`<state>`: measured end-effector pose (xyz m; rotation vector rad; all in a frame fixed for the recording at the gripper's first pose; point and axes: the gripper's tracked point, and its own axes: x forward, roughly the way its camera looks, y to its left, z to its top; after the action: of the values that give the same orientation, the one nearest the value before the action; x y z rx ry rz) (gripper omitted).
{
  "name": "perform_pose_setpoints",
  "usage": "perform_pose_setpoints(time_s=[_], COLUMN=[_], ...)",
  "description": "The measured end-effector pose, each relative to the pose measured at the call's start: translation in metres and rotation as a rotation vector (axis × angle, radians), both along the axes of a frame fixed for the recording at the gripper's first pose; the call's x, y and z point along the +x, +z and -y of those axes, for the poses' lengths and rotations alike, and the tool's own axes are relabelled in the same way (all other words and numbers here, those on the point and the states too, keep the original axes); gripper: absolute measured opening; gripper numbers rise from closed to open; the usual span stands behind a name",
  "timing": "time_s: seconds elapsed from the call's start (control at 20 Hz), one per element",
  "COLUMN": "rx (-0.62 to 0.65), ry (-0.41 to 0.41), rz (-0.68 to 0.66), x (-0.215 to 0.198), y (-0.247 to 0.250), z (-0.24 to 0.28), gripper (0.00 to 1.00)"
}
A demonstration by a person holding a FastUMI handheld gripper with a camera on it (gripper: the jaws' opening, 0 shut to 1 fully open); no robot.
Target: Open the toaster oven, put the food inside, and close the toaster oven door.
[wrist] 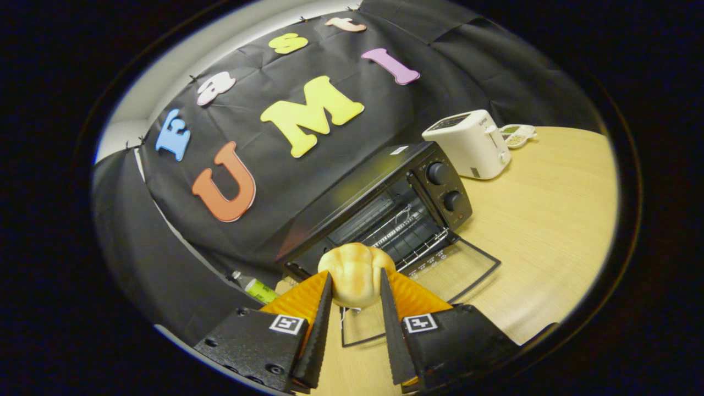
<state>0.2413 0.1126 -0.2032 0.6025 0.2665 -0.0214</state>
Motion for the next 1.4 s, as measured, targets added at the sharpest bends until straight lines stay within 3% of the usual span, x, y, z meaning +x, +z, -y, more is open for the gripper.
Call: perform_pose_setpoints(time_s=[0.3, 0.5, 0.75, 0.9, 1.05, 1.4], rx=[-0.162, -0.177, -0.252, -0.274, -0.256, -0.215], ry=[-0.027, -0.032, -0.004, 0.015, 0.027, 0.097], rz=[-0.046, -0.049, -0.113, -0.083, -0.066, -0.053], x=[0.071, 0.110, 0.141, 0.136, 0.128, 0.050], y=[-0.028, -0.033, -0.054, -0.041, -0.029, -0.017], z=[-0.001, -0.008, -0.016, -0.017, -0.019, -0.024], gripper=[0.52, 0.53, 0.67, 0.79, 1.00, 1.00])
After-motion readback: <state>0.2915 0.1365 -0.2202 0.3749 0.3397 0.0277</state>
